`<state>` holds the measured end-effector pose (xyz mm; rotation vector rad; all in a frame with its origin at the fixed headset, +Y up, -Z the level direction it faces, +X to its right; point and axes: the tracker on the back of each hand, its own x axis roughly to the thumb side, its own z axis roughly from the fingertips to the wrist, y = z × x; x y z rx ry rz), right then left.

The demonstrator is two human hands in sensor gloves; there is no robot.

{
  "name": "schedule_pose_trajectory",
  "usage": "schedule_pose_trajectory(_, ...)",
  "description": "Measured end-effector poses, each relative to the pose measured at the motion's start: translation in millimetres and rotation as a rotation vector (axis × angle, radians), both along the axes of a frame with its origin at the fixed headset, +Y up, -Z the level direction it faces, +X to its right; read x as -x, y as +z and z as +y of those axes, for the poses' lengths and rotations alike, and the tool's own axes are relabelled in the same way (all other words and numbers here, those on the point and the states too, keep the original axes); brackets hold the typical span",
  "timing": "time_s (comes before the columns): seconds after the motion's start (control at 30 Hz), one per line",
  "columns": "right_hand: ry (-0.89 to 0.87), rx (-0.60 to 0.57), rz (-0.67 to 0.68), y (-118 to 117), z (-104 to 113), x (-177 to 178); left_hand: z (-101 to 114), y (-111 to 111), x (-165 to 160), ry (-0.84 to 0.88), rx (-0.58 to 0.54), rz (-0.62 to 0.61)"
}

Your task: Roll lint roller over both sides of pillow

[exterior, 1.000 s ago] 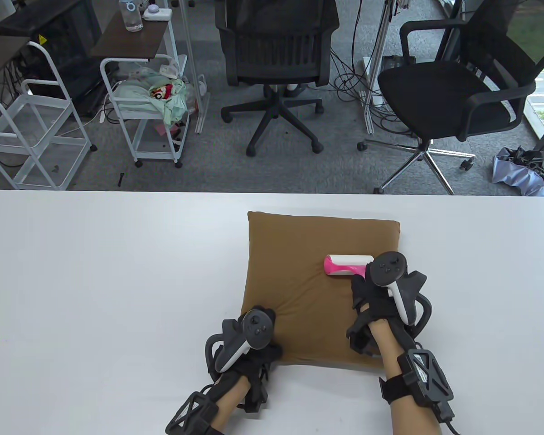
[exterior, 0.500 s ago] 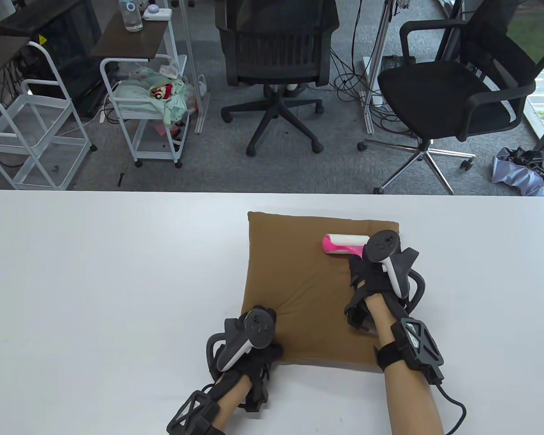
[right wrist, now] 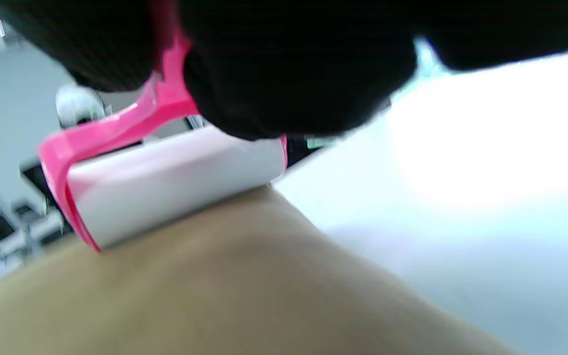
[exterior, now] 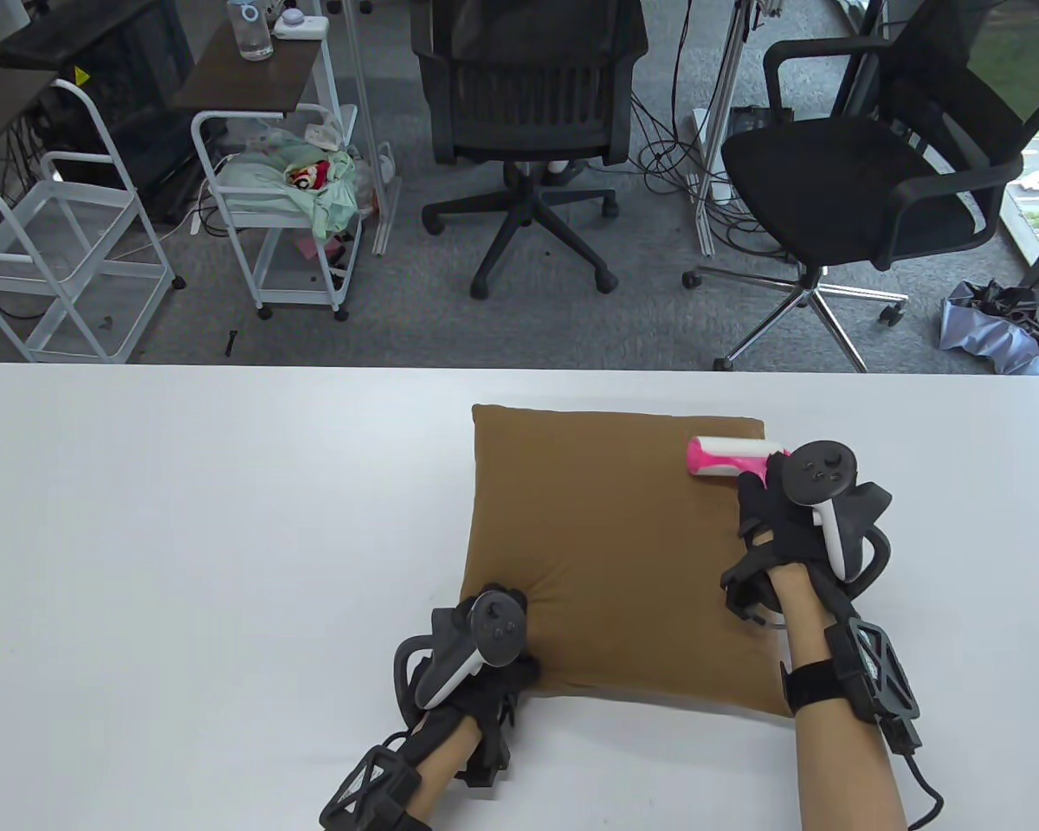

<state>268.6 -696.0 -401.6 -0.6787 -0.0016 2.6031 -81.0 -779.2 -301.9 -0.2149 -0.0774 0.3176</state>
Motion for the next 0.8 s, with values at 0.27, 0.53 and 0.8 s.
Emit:
schedule_pose_trajectory(0.27,0.015,0.11,0.146,42,-14,-8,0,-1,-2,-0.017,-0.003,-0.001)
schedule_pose_trajectory(0.53,-0.002,0.154,0.222,110,-17,-19,-1,0,-1,-0.019,-0.007,-0.005)
schedule_pose_trajectory(0.8,0.012,0.169,0.254,168,-19,-24,-2,1,1,-0.004,-0.006,-0.008)
